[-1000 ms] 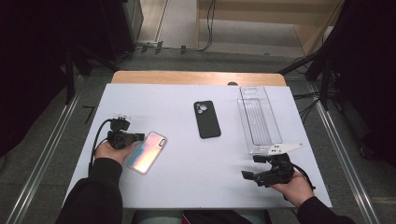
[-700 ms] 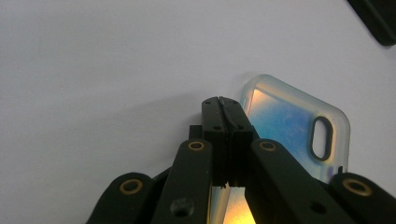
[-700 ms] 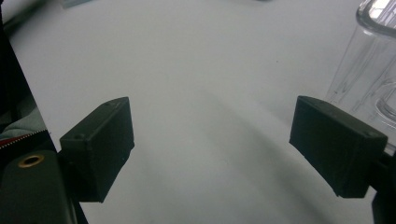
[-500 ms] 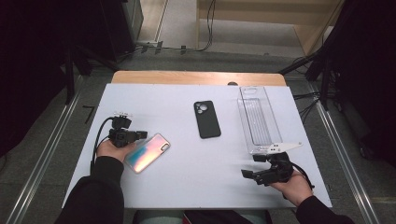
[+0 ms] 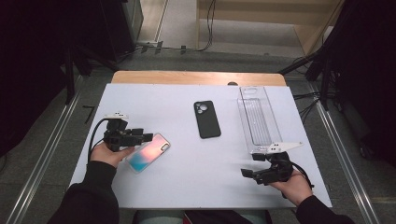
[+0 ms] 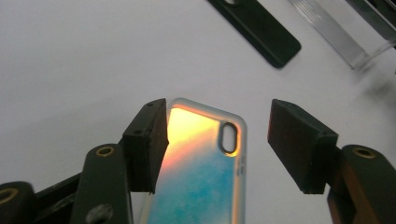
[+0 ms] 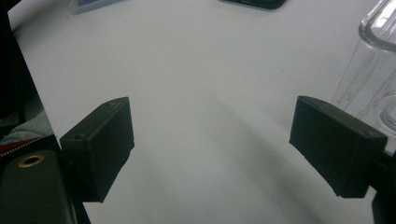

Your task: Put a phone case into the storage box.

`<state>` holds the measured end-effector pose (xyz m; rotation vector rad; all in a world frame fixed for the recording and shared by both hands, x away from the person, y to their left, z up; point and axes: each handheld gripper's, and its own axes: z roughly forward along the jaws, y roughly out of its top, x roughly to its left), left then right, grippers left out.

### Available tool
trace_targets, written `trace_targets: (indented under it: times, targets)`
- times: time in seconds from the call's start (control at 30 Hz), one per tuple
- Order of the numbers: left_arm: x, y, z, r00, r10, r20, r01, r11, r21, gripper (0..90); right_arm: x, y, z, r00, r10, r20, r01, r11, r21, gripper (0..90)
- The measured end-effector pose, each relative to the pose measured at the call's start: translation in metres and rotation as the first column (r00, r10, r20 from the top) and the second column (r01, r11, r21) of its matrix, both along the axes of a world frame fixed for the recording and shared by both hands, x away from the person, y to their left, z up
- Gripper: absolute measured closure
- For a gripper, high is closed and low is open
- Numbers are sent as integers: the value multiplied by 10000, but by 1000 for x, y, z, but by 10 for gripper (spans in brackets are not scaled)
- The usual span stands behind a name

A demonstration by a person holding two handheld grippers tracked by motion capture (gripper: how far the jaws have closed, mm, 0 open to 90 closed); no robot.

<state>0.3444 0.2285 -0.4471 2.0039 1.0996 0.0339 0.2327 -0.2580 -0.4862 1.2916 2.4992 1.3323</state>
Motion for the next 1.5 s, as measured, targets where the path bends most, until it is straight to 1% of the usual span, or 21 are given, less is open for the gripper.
trace_targets:
  times: [0.07, 0.1, 0.13, 0.17, 0.2, 0.23, 0.3, 0.33, 0.37, 0.4, 0.5, 0.6, 0.67, 0.7, 0.73, 0.83, 0.97, 1.13, 1.33, 1.43, 1.5]
  targets:
    - [-5, -2, 2, 9998, -212, 25, 213, 9997, -147, 347, 0, 0, 0, 10000, 39, 9, -39, 10000, 28, 119]
    - [-8, -3, 2, 9995, -307, -30, 306, 9992, -274, 346, 0, 0, 0, 10000, 51, 13, -51, 10000, 40, 119]
    - [-8, -3, 2, 9995, -307, -30, 306, 9992, -274, 346, 0, 0, 1, 10000, 53, 13, -53, 10000, 46, 120]
    - [-14, -7, 2, 9985, -530, -111, 525, 9979, -378, 346, 0, 0, 1, 10000, 51, -3, -51, 10000, 50, 120]
    - [-14, -7, 2, 9985, -530, -111, 525, 9979, -378, 346, 0, 0, 1, 10000, 51, -3, -51, 10000, 50, 120]
    - [-20, -11, 2, 9968, -795, -131, 790, 9964, -317, 346, 0, 0, 0, 10000, 70, -8, -70, 10000, 53, 120]
    - [-25, -14, 1, 9945, -1042, -143, 1038, 9942, -292, 346, 0, 0, 0, 10000, 83, -8, -83, 10000, 38, 120]
    - [-25, -14, 1, 9945, -1042, -143, 1038, 9942, -292, 345, 0, 0, 0, 10000, 83, -8, -83, 10000, 38, 120]
    - [-29, -17, 2, 9916, -1286, -147, 1281, 9913, -303, 335, 0, 0, 0, 9999, 105, -26, -105, 9999, 37, 120]
    - [-32, -18, 1, 9899, -1409, -138, 1405, 9896, -311, 315, -1, 0, 1, 9999, 107, -46, -107, 9999, 48, 119]
    - [-38, -19, 1, 9850, -1718, -157, 1707, 9837, -562, 312, -3, 0, 1, 9999, 129, -34, -129, 9999, 18, 120]
    - [-44, -21, 0, 9793, -2018, -169, 2006, 9781, -547, 313, -4, -1, 1, 9999, 113, -24, -113, 9999, 54, 120]
    - [-46, -21, -1, 9786, -2054, -156, 2042, 9774, -555, 312, -4, -1, 1, 9999, 123, -19, -123, 9999, 37, 120]
    - [-50, -22, -2, 9751, -2213, -156, 2199, 9733, -657, 307, -4, -1, 1, 9999, 102, -18, -102, 9999, 29, 120]
    - [-50, -22, -2, 9751, -2213, -156, 2199, 9733, -657, 290, -4, -1, 1, 9999, 102, -18, -102, 9999, 29, 120]
    - [-56, -20, -3, 9711, -2388, -42, 2378, 9686, -723, 285, -4, -2, 1, 10000, 78, -24, -78, 10000, 25, 120]
    - [-62, -16, -7, 9750, -2215, -165, 2199, 9733, -657, 285, -4, -2, 1, 9999, 150, 8, -150, 9999, -4, 120]
    - [-65, -14, -12, 9734, -2270, -316, 2260, 9736, -306, 286, -4, -2, 1, 9999, 108, -40, -108, 9999, 25, 119]
    - [-64, -12, -13, 9757, -2158, -370, 2147, 9762, -315, 286, -3, -1, 1, 9998, 170, -43, -170, 9999, -22, 120]
    - [-63, -12, -13, 9810, -1865, -537, 1854, 9824, -233, 287, -3, -1, 1, 9998, 169, -44, -169, 9999, -30, 119]
    - [-62, -11, -12, 9833, -1734, -553, 1731, 9849, -101, 287, -3, -1, 1, 9998, 169, -47, -169, 9999, -30, 119]
